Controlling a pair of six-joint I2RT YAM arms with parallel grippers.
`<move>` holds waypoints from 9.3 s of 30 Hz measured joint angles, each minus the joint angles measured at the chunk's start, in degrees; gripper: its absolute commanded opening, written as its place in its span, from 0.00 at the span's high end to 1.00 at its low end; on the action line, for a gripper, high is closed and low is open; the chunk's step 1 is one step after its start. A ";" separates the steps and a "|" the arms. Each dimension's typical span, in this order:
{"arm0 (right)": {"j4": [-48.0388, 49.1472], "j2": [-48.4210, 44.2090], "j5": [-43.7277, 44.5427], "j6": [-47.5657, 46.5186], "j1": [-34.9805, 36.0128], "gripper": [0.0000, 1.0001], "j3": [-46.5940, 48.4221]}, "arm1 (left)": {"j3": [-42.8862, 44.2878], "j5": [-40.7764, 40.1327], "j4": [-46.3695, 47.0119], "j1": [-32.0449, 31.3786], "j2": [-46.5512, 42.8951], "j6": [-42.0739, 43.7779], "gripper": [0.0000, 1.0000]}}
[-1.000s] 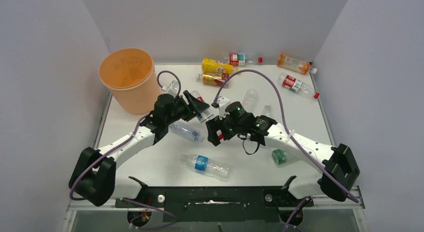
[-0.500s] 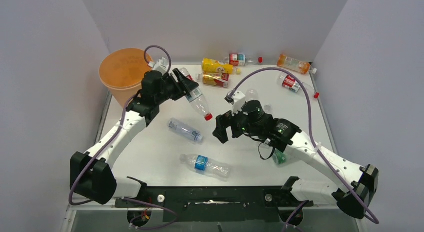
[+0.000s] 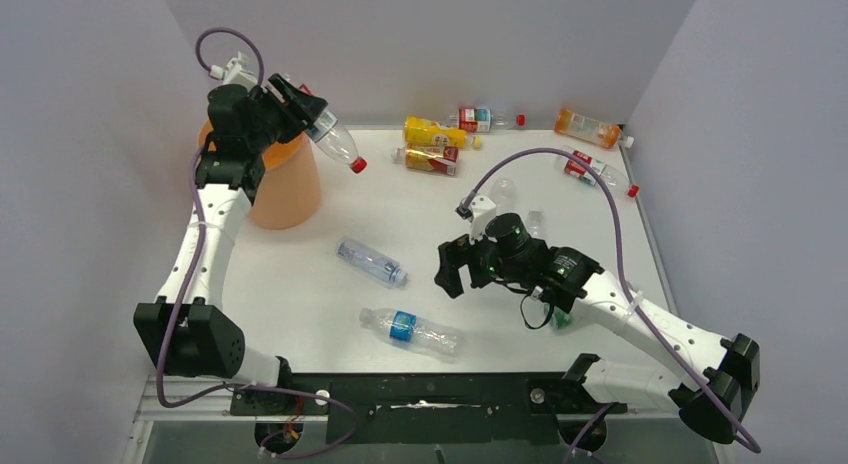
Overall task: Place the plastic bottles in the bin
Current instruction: Place the plastic bottle in the trash bin, then pick up the plastic bottle at the center of the board, then place the plastic bottle in the trash bin, then pick up the plastic bottle at the center of the board.
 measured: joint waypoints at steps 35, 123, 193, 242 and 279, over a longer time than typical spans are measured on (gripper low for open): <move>0.35 0.09 10.47 9.14 0.04 0.02 -6.36 | 4.63 -2.62 -2.95 22.93 4.44 9.55 0.14; 4.35 5.20 17.70 11.32 21.46 0.52 2.16 | -39.76 8.31 0.94 -14.16 -34.25 -18.75 0.14; 3.89 -2.19 6.91 6.25 8.96 0.02 -3.06 | -11.54 -1.46 -2.93 -2.32 -9.75 -1.40 0.62; 5.38 -1.86 6.08 10.36 8.96 0.02 -9.51 | -0.26 8.92 0.76 28.24 5.07 3.10 0.20; 20.55 32.74 0.61 -8.61 4.83 0.18 2.10 | -5.95 7.96 -10.67 13.86 -12.66 6.25 0.16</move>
